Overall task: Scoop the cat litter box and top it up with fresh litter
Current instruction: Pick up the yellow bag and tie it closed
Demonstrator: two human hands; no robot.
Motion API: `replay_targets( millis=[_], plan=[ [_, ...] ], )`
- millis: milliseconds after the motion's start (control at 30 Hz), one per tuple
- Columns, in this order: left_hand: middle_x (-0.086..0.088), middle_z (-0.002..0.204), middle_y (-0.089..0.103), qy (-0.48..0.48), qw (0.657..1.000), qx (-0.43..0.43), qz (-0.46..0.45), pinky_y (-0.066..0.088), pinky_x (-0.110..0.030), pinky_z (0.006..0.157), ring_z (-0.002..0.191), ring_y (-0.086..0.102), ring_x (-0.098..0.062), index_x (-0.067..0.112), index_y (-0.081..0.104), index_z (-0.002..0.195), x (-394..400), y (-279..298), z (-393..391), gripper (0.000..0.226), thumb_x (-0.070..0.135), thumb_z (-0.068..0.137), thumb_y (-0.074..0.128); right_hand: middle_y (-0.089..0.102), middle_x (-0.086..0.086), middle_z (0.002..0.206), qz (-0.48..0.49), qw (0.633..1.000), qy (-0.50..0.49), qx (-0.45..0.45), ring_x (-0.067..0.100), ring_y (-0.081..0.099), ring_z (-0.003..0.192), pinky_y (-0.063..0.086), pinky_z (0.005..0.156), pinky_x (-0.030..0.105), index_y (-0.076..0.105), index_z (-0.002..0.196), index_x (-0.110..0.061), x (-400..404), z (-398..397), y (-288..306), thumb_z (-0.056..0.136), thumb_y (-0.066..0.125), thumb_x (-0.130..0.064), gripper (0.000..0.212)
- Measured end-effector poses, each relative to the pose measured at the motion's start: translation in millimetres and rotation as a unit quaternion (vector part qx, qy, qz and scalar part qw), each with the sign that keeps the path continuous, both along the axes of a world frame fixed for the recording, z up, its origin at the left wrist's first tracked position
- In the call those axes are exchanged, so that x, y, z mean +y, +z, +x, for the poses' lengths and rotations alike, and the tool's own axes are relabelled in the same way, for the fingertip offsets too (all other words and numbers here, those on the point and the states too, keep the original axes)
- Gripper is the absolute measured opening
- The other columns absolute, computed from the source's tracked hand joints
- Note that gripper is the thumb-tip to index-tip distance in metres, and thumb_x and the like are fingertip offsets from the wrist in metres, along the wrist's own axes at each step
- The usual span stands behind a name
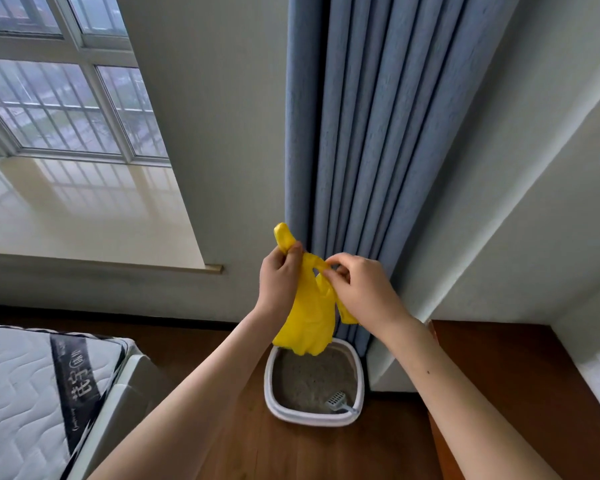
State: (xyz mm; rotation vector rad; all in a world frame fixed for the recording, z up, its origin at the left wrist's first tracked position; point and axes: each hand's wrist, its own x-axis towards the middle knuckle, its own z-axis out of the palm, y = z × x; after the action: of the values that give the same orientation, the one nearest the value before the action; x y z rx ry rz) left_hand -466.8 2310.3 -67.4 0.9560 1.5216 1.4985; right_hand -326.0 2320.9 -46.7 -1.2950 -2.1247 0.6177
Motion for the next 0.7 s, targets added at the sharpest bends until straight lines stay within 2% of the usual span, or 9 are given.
replay_targets(
  millis=[67,200,300,400,533,600,700],
  plan=[
    [-0.013,0.074,0.049,0.003,1.0,0.003,-0.01,0.036,-0.03,0.064,0.07,0.044,-0.018,-0.007,0.062,0.093,-1.3,-3.9,-3.0,0.039,0.03,0.101,0.05,0.067,0.004,0.1,0.006,0.999,0.025,-0.031,0.016,0.062,0.093,0.05,0.078,0.029,0.068,0.11,-0.009,2.9,3.9,-1.6,0.098,0.052,-0.024,0.025],
    [-0.014,0.085,0.067,0.005,1.0,0.018,-0.016,0.045,-0.029,0.072,0.079,0.057,-0.016,0.01,0.069,0.086,-3.2,-12.1,-13.4,0.029,0.029,0.1,0.052,0.058,0.003,0.088,0.005,0.992,0.042,-0.12,0.019,0.055,0.081,0.039,0.066,0.031,0.065,0.094,-0.008,8.7,15.0,-4.3,0.101,0.044,-0.021,0.025],
    [-0.01,0.082,0.068,0.032,0.999,0.034,-0.012,0.047,-0.032,0.075,0.08,0.059,-0.016,0.012,0.069,0.082,-5.7,-22.2,-23.5,0.027,0.025,0.1,0.054,0.054,0.001,0.081,-0.005,0.99,0.048,-0.13,0.021,0.053,0.076,0.034,0.061,0.03,0.06,0.082,-0.012,15.5,28.5,-8.6,0.099,0.046,-0.016,0.021],
    [-0.002,0.075,0.067,0.073,0.997,0.009,-0.023,0.053,-0.041,0.082,0.074,0.062,-0.016,0.018,0.067,0.077,-3.8,-32.3,-40.5,0.024,0.021,0.099,0.056,0.053,-0.002,0.075,-0.031,0.991,0.061,-0.118,0.016,0.05,0.072,0.032,0.057,0.017,0.053,0.075,-0.019,19.1,43.5,-13.8,0.095,0.048,-0.006,0.024],
    [-0.002,0.07,0.065,0.12,0.991,-0.013,-0.056,0.052,-0.043,0.084,0.068,0.06,-0.018,0.02,0.065,0.073,-1.6,-41.6,-57.8,0.026,0.02,0.098,0.057,0.054,-0.007,0.062,-0.114,0.99,0.035,-0.075,0.005,0.047,0.057,0.034,0.053,0.018,0.059,0.073,-0.024,17.4,64.4,-22.3,0.096,0.05,-0.01,0.029],
    [-0.003,0.07,0.065,0.11,0.993,0.009,-0.044,0.051,-0.039,0.078,0.066,0.06,-0.016,0.018,0.066,0.074,-1.7,-41.8,-58.7,0.026,0.02,0.098,0.057,0.053,-0.009,0.058,-0.142,0.989,0.028,-0.044,0.003,0.046,0.055,0.035,0.054,0.019,0.059,0.069,-0.028,18.8,67.8,-21.6,0.096,0.052,-0.012,0.032],
    [-0.003,0.066,0.063,0.027,0.997,0.068,-0.022,0.047,-0.021,0.062,0.057,0.057,-0.003,0.014,0.069,0.08,-2.2,-31.1,-52.0,0.023,0.02,0.098,0.056,0.051,-0.012,0.061,-0.197,0.978,0.048,0.056,0.002,0.046,0.063,0.037,0.065,0.026,0.058,0.071,-0.024,21.1,60.9,-10.9,0.099,0.05,-0.016,0.03]
  ],
)
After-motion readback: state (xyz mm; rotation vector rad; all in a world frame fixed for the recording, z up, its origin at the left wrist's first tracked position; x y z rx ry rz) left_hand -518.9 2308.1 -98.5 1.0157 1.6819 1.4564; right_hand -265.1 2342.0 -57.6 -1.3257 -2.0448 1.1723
